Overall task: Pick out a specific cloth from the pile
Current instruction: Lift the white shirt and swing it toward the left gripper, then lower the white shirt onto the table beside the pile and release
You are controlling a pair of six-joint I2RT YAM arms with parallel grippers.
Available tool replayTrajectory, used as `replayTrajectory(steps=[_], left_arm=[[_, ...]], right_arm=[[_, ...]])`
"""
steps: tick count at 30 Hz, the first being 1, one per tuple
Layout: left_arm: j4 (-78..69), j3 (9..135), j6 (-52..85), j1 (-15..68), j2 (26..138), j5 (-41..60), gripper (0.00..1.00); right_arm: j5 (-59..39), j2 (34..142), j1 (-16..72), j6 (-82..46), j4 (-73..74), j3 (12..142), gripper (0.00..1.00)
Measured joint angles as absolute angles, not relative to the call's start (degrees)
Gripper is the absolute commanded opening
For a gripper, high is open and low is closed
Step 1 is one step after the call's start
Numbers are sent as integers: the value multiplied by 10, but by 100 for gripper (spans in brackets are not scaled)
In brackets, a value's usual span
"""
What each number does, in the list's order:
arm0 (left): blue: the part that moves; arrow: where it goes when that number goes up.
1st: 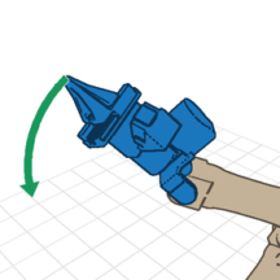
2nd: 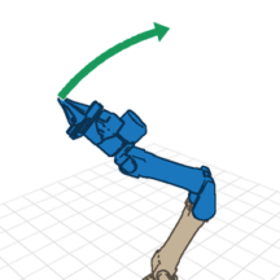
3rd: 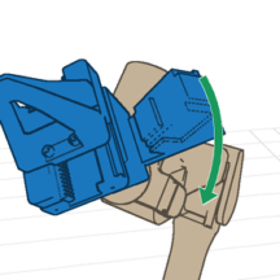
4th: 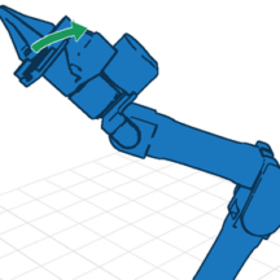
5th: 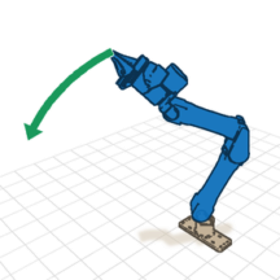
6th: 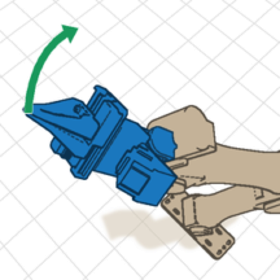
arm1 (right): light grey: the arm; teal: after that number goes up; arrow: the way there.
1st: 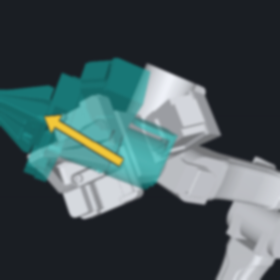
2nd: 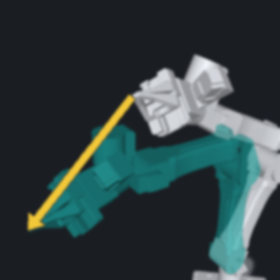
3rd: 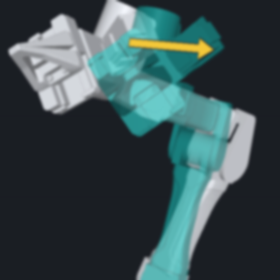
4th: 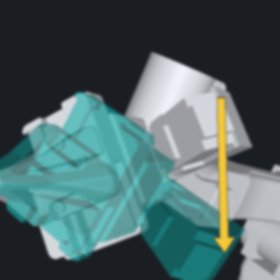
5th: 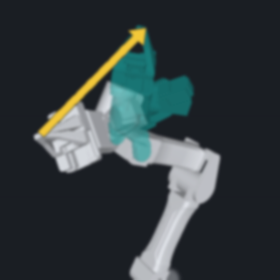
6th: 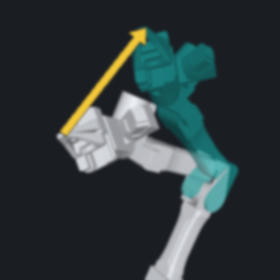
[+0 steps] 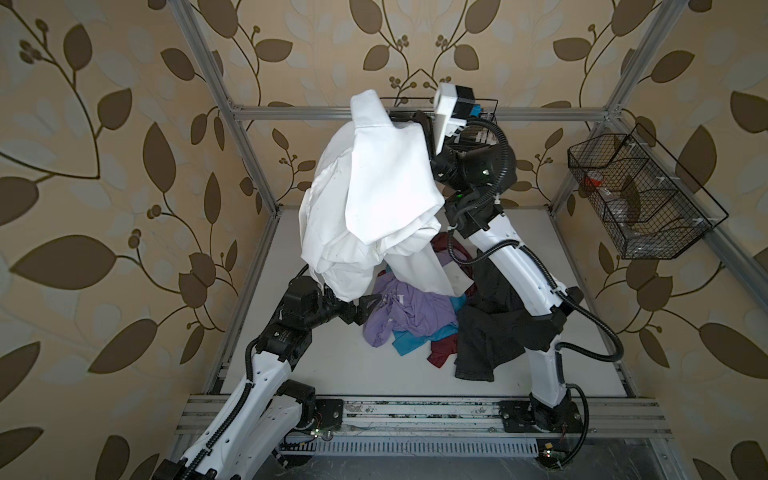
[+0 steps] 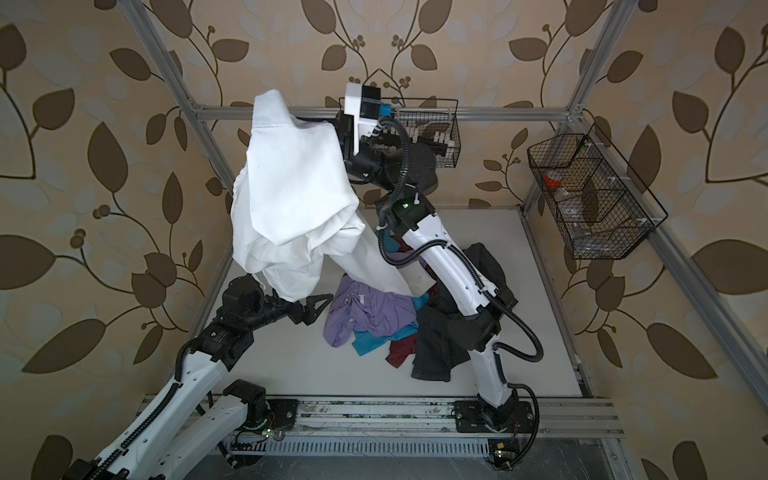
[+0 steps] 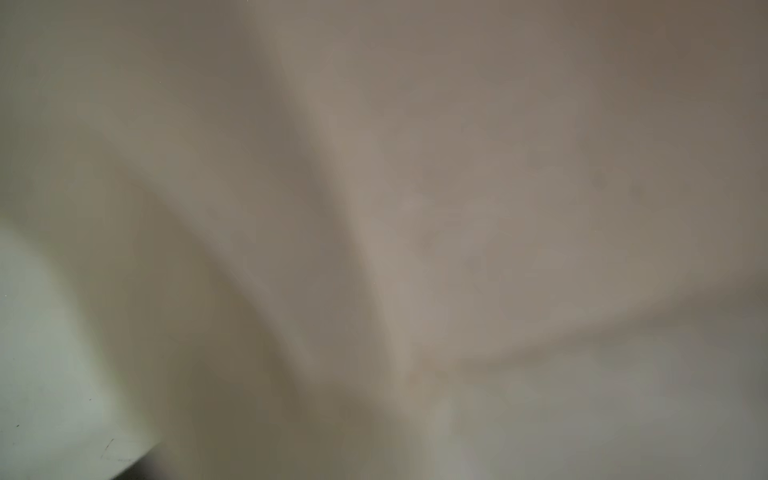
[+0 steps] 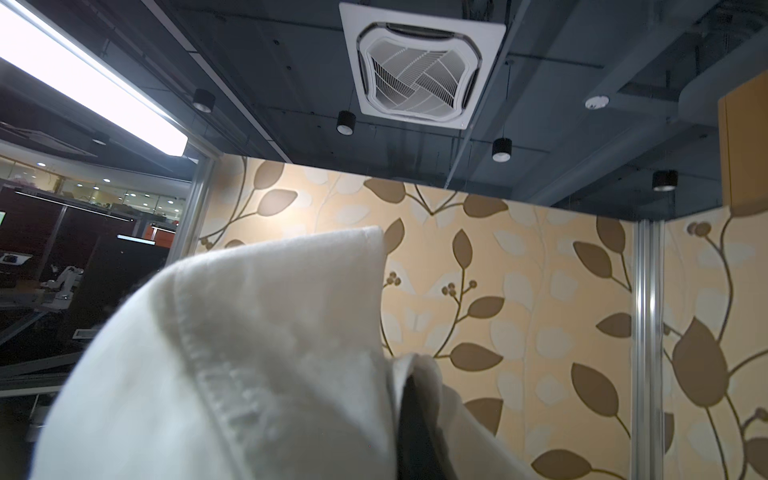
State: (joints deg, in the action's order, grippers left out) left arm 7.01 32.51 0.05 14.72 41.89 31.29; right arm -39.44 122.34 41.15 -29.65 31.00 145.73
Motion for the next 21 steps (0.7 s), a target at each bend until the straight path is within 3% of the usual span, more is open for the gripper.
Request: replayTrajectory(steps=[7, 14, 17, 18, 20, 21], left_arm=[[70, 323, -1, 151, 409, 310, 91], [73, 317, -3, 151, 410, 301, 92], [73, 317, -5, 151, 410, 297, 92], [73, 317, -6, 151, 410, 296, 92], [72, 317, -8, 151, 409, 296, 92], [72, 317, -8, 151, 409, 296, 92]], right_arm=[[-388, 1381, 390, -350, 311, 1449, 0], [-403, 1452, 352, -401, 266, 1392, 0], [-425, 1453, 353, -400, 216, 1343, 17], [-432, 1453, 356, -392, 195, 1324, 27], [-439, 1453, 362, -374, 141, 1292, 59], [-439, 1453, 365, -358, 109, 1278, 68]])
